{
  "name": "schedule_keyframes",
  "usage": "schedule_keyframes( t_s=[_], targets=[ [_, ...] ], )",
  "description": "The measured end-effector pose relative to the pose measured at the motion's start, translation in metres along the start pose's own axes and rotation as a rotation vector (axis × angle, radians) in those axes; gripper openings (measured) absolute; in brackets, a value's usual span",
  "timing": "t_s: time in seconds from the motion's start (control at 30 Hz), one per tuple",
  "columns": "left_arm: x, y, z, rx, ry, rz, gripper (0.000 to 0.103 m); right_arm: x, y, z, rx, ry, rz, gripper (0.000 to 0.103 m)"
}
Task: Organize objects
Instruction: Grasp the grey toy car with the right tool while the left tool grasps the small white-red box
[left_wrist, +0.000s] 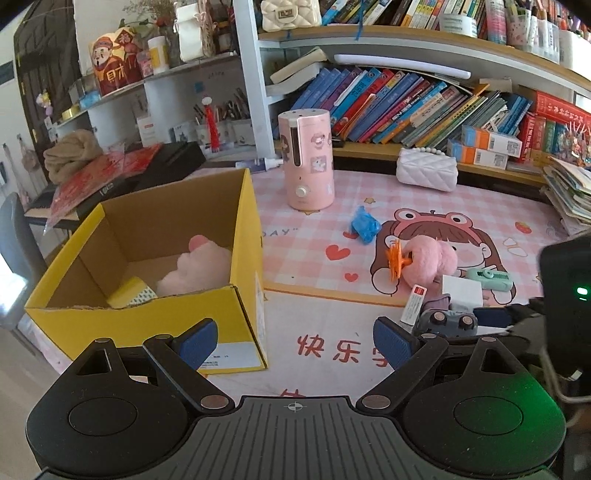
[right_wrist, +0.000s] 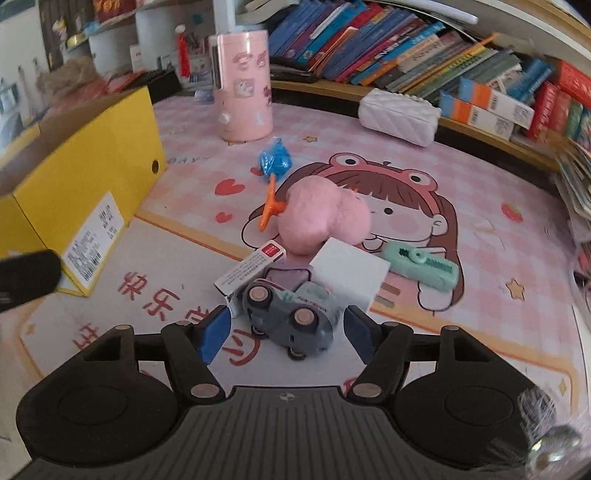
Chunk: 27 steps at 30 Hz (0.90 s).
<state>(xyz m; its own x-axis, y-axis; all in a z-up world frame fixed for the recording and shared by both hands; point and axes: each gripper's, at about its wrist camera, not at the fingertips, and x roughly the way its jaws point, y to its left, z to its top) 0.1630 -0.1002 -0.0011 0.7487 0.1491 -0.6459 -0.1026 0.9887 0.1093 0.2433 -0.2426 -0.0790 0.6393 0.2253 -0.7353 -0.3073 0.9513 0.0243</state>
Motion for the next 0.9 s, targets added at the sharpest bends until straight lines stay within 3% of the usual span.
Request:
schedule_keyframes(
  t_s=[0.2,0.37,0.47,0.6,0.73,0.83,0.9],
  targets=[
    [0.002,-0.004,0.003,0.011,-0.010,-0.024,0.093,0.008,-0.006,0.001,-0.017,-0.008,0.013,0.059],
    [0.011,-0.020,0.008,0.025,-0.016,-0.083,0.093,-0.019,-0.023,-0.003,0.026,-0.066,-0.020,0.059],
    [0.028,-0.036,0.010,0.023,0.021,-0.156,0.093,-0.035,-0.039,-0.005,0.073,-0.083,-0.082,0.059],
    [0.058,-0.057,0.007,0.029,0.105,-0.194,0.090,-0.051,-0.065,-0.011,0.145,-0.074,-0.133,0.059],
    [0.086,-0.078,0.007,0.046,0.159,-0.200,0.080,-0.065,-0.081,-0.021,0.175,-0.065,-0.153,0.059],
    [0.103,-0.090,0.007,0.068,0.194,-0.181,0.062,-0.071,-0.082,-0.027,0.152,-0.066,-0.153,0.059],
    [0.111,-0.091,0.008,0.058,0.208,-0.179,0.057,-0.074,-0.083,-0.030,0.137,-0.070,-0.153,0.059]
  ],
)
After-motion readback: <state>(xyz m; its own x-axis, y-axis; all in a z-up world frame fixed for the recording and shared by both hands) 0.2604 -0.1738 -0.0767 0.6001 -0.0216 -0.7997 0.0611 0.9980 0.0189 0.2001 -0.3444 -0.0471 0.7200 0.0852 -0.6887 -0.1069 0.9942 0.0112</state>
